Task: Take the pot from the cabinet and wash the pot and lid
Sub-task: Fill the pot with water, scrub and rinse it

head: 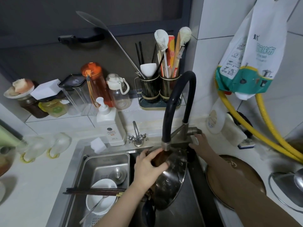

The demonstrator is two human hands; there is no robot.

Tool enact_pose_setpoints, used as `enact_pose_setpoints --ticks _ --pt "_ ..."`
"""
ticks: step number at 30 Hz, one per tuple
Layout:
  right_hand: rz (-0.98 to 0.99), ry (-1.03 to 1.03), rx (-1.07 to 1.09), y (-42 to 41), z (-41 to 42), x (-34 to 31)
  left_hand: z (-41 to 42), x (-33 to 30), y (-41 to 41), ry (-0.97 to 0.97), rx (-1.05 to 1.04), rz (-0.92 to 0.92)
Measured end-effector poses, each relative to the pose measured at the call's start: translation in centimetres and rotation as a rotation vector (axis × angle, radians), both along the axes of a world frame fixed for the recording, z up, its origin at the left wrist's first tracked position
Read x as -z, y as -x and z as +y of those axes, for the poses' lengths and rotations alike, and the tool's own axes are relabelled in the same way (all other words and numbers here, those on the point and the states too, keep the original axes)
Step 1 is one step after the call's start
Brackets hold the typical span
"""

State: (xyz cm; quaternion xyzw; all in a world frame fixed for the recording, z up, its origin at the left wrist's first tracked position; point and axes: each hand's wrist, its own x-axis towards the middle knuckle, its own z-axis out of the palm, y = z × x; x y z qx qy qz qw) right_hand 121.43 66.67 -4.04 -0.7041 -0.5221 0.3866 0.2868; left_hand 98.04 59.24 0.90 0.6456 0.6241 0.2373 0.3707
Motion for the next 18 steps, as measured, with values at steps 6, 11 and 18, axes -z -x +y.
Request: enact_pose_setpoints --ticks 6,11,18 --pt "0.146 0.069 0.065 2.0 -3.4 0.6 -1.5 0.2 1.3 -0.124 0.087 0.076" --pt "0.280 -0.040 0.082 3.3 -7.1 -0.5 -2.5 0.4 3.5 -0.186 0.147 0.044" --pt "-0.034 -0.385 -0.299 7.3 -12.2 -3.8 -3.4 -0.3 5.4 -0.315 0.207 0.142"
